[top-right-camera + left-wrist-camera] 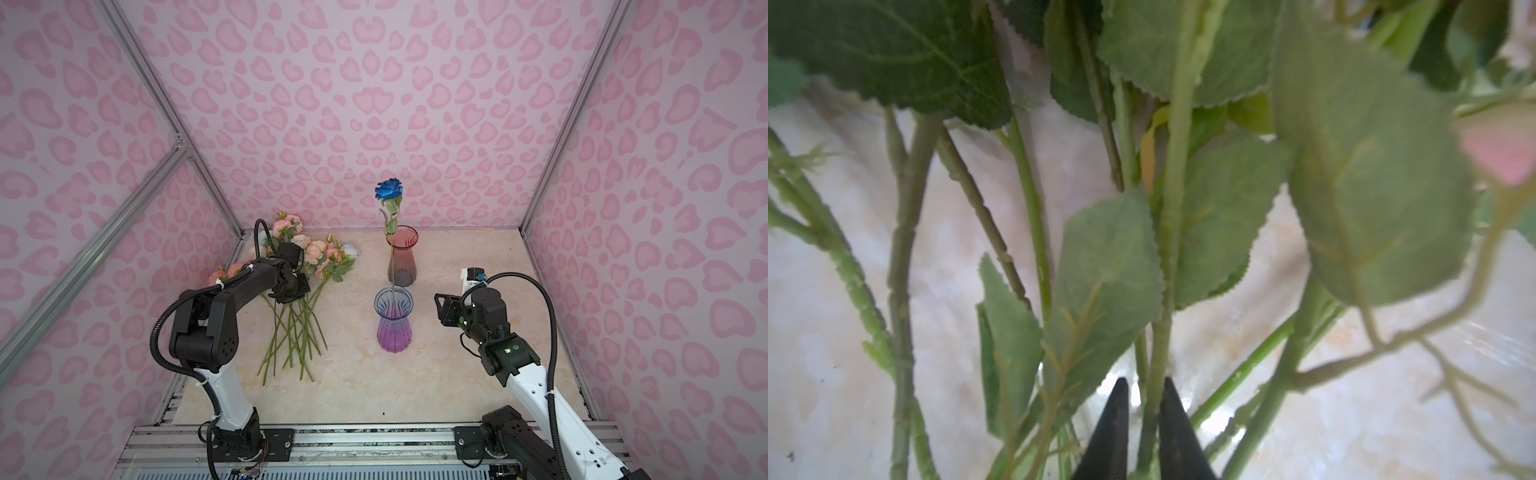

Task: Arrange the flowers into the vase
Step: 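Close the left gripper on the pink carnation stems in the bunch, then lift the pink carnations with the left gripper toward the pink-red vase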

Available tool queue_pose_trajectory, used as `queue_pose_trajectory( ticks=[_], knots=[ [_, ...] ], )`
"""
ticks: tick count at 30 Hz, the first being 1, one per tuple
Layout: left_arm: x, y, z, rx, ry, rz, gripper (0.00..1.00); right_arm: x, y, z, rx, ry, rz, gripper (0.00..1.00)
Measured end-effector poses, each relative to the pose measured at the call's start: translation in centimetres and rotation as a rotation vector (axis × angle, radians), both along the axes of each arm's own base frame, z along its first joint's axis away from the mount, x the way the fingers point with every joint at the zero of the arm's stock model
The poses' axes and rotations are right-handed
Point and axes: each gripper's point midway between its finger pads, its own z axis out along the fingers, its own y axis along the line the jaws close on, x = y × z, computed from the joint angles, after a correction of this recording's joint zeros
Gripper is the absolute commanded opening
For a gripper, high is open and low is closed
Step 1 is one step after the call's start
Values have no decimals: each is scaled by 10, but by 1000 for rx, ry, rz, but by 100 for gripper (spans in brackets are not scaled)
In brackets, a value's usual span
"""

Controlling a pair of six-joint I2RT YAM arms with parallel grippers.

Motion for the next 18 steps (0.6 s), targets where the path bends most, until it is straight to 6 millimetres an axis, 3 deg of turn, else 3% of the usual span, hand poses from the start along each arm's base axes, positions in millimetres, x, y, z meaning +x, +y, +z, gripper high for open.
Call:
queue_pose_trajectory(
  ticks=[3, 10, 18],
  knots=[
    [-7, -2, 6, 0, -8, -19, 4, 0, 0, 1, 1, -2, 1, 46],
    [-8, -11, 49, -35, -105, -48, 4, -1, 0, 3, 4, -8, 1, 46],
    [-21, -14, 117, -67, -250, -88, 4, -1, 1, 5, 10, -17, 6, 46]
  ],
)
